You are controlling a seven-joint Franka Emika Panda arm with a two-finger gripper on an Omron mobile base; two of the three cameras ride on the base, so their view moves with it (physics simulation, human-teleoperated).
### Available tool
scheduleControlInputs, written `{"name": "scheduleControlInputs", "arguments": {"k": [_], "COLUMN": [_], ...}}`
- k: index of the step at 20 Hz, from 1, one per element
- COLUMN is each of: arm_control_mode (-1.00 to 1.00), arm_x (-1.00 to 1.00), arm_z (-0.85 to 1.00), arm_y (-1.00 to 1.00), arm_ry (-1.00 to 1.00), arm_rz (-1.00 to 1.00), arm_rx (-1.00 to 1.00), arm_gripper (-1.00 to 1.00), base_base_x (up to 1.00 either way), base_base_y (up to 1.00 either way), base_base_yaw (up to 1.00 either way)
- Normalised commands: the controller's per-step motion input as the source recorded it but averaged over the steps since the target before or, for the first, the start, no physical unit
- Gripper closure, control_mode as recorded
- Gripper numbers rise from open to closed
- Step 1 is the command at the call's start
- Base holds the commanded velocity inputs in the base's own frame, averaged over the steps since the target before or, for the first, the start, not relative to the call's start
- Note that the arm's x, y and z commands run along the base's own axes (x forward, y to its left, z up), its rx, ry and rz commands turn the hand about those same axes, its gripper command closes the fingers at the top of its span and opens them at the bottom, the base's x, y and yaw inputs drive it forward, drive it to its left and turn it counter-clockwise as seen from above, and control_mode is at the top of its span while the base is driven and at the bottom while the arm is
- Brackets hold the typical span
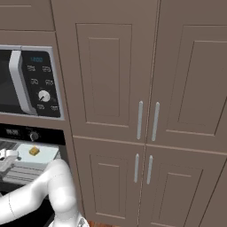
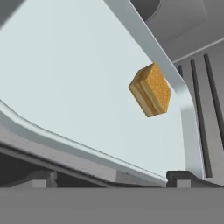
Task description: Take the baked cake out of the oven and place it on the plate for cooling. Then close the oven door.
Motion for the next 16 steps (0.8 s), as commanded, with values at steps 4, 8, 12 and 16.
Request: {"name": "scheduleControlInputs", "arguments": {"k": [4, 8, 12, 16], "arm_control_mode": [-1.0, -1.0, -1.0, -1.0], "arm_x": [-0.83, -0.79, -0.78, -0.76], "arm_z": [-0.94, -0.94, -0.94, -0.94], "arm_y": [0.14, 0.12, 0.12, 0.12], "arm_ry": [0.0, 0.0, 0.0, 0.0], "arm_rz": [0.0, 0.0, 0.0, 0.0], "arm_rx": [-0.08, -0.04, -0.02, -0.02], "arm_gripper": [-1.0, -1.0, -1.0, -1.0], "base_base_x": [0.0, 0.0, 0.0, 0.0], "base_base_y": [0.0, 0.0, 0.0, 0.0], "base_base_yaw": [0.0, 0.0, 0.0, 0.0]}}
